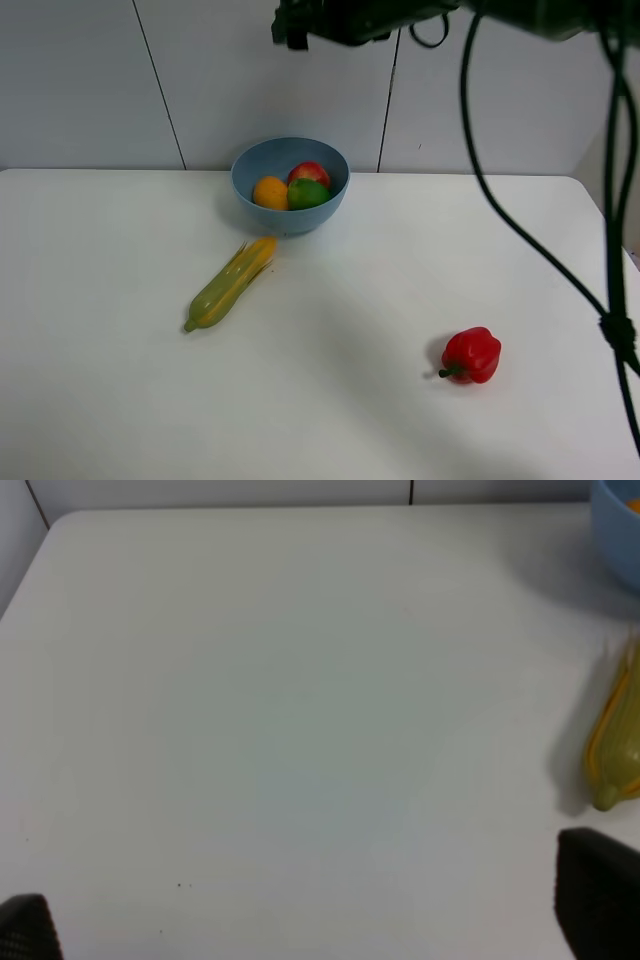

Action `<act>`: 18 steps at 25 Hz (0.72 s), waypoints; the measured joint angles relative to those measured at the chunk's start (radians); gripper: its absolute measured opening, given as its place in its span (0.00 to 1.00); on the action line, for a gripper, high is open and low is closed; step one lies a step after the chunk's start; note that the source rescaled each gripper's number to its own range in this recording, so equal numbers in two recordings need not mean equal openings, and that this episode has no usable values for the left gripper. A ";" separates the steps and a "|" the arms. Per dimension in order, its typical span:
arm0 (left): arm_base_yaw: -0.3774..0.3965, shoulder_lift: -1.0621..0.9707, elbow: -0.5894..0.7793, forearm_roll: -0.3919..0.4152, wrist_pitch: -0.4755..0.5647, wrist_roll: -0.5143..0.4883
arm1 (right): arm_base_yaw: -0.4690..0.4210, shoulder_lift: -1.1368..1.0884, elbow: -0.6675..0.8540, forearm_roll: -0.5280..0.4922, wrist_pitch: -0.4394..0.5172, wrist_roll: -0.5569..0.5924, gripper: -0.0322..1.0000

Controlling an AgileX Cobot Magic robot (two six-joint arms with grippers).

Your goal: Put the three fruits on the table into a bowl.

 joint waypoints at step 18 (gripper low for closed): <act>0.000 0.000 0.000 0.000 0.000 0.000 | -0.398 -0.837 0.449 -0.077 0.005 -0.005 0.62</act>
